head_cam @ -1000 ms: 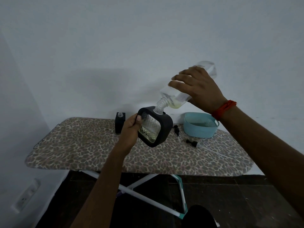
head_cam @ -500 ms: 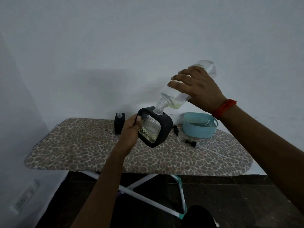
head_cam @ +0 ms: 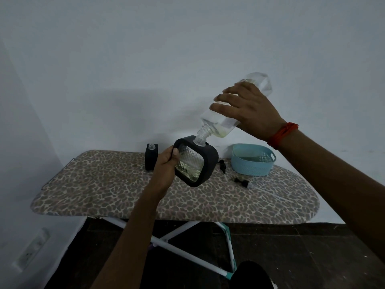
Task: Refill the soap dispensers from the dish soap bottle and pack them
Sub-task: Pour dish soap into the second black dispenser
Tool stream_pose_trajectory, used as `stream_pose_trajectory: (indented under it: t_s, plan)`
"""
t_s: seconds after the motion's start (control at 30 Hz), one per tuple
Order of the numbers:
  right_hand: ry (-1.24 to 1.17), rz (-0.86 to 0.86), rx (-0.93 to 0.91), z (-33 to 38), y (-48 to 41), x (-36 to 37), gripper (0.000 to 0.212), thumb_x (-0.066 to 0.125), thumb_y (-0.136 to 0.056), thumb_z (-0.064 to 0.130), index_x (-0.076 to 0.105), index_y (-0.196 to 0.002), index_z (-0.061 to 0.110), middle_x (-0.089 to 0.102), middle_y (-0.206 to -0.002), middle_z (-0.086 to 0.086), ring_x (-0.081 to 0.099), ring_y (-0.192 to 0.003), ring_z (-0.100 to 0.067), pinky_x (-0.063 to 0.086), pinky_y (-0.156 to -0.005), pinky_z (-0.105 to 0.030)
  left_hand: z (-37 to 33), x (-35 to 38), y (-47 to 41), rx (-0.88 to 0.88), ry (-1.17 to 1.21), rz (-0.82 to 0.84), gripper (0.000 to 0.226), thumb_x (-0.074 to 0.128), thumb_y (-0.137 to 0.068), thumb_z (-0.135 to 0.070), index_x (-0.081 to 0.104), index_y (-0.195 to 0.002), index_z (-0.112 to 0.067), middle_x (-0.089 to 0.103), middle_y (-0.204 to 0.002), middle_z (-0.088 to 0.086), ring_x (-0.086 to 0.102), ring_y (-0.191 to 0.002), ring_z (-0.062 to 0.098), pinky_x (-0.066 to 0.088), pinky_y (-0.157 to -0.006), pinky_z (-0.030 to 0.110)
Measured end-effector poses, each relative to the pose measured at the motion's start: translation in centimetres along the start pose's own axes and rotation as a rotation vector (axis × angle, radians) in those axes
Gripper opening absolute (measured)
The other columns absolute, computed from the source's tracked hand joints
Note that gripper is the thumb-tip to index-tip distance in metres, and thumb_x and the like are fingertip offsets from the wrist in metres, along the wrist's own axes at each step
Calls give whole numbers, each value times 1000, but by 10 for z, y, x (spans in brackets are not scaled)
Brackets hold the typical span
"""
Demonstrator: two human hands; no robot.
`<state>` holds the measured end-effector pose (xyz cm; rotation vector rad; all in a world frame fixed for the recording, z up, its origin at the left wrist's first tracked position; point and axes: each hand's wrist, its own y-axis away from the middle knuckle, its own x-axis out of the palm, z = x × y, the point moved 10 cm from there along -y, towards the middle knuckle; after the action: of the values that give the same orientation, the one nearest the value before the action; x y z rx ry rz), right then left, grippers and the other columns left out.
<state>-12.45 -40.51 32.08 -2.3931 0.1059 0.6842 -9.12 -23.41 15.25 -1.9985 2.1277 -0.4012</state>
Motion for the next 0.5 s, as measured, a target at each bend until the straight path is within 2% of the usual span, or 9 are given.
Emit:
stream_pose_trajectory:
  t_s: [0.1, 0.2, 0.33, 0.5]
  plan:
    - [8, -5, -25, 1, -5, -3, 37, 54, -99, 6, 58, -133, 21, 64, -129, -6, 59, -117, -33, 39, -107, -50, -2, 2, 1, 4, 25, 1, 30, 37, -105, -26, 65, -114, -18, 72, -105, -5, 65, -105, 14, 49, -98, 40]
    - [12, -9, -46, 2, -10, -6, 36, 52, -101, 6, 59, -133, 20, 64, -129, -7, 60, -117, -33, 40, -105, -50, -2, 1, 1, 8, 35, -9, 31, 37, -105, -24, 64, -117, -13, 71, -105, -4, 65, -104, 12, 50, -97, 38]
    - [29, -2, -71, 3, -15, -8, 36, 52, -101, 6, 60, -132, 20, 65, -128, -7, 60, -116, -33, 40, -106, -50, 0, -1, 0, 17, 31, -27, 37, 37, -105, -24, 60, -124, -2, 68, -113, 6, 62, -110, 21, 47, -101, 44]
    - [35, 26, -98, 3, -19, -8, 35, 47, -103, 7, 59, -133, 21, 64, -129, -6, 60, -117, -33, 40, -105, -50, 4, -2, -1, 21, 32, -50, 36, 38, -105, -22, 58, -126, -1, 66, -115, 9, 60, -113, 22, 44, -105, 48]
